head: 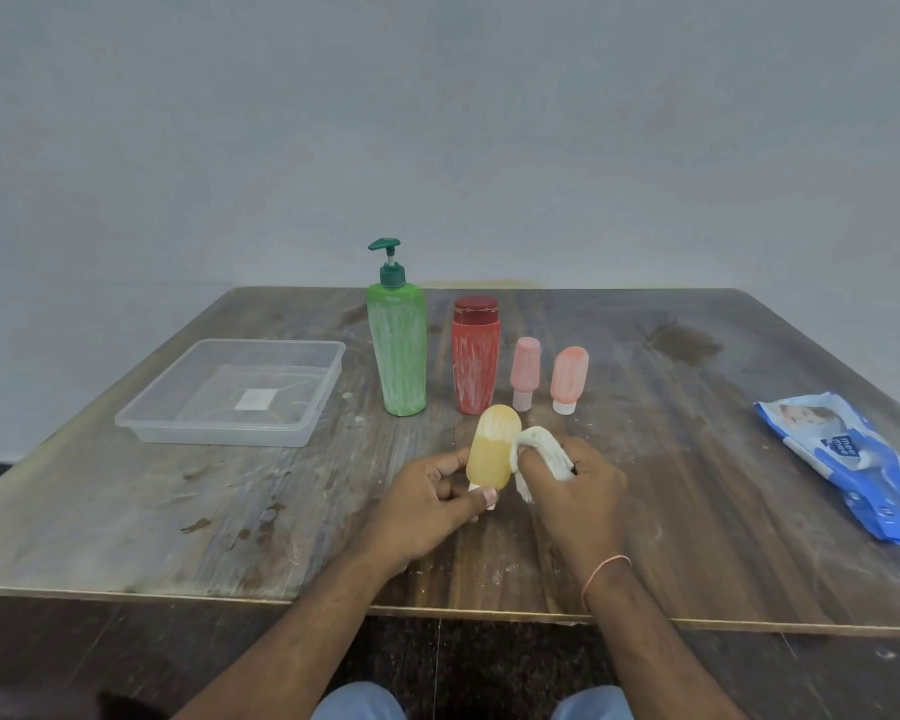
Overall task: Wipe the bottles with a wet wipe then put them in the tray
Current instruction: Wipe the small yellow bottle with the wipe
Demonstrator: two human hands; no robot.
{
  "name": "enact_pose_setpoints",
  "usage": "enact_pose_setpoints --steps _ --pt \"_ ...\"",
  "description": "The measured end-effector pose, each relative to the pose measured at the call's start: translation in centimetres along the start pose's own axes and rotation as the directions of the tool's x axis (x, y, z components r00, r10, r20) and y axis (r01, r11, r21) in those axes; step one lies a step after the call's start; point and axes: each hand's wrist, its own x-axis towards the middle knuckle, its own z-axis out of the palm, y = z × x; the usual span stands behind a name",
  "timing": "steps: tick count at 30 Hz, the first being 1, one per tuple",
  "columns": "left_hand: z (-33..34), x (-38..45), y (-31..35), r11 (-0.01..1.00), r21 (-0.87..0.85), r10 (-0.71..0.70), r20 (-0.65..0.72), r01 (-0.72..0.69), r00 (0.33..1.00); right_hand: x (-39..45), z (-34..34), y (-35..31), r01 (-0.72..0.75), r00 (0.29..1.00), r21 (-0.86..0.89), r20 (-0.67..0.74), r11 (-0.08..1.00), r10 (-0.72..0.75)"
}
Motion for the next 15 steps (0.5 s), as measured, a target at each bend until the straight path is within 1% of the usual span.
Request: enact_pose_setpoints --steps 2,4,7,9,12,13,15 --pt "0.04 0.01 -0.15 0.998 0.062 0.003 0.024 -0.005 1.0 0.2 -0.1 -0.26 -0.014 0.999 0.055 -0.034 0.998 0.016" --pt "0.0 0.07 -0.35 0.997 0.079 0.008 0.018 -0.01 1.0 0.18 -0.16 -0.18 0.003 1.0 0.084 -0.012 0.997 -0.002" --pt "0.02 -0.06 -0.27 0.997 0.079 0.019 -0.019 -0.018 1.0 -0.09 -0.22 -0.01 -0.005 0.999 0.039 0.04 0.999 0.003" --pt "-0.01 -0.05 -0.18 0.994 0.112 0.02 -0.016 -0.018 1.0 0.04 -0.29 -0.13 -0.032 0.999 0.02 0.014 0.999 0.032" --pt "0.02 0.05 -0.28 0.977 0.211 0.043 0.006 -0.044 0.999 0.23 -0.27 -0.3 -0.042 0.999 0.037 -0.031 0.998 0.043" --pt "0.09 0.03 -0.22 0.973 0.225 0.052 0.0 -0.05 0.999 0.23 -0.27 -0.18 -0.034 0.999 0.049 -0.028 0.998 0.036" --pt "0.22 -0.15 -0.07 0.97 0.234 0.074 -0.026 -0.066 0.997 0.09 -0.31 0.14 -0.013 1.0 0.041 0.022 0.999 0.012"
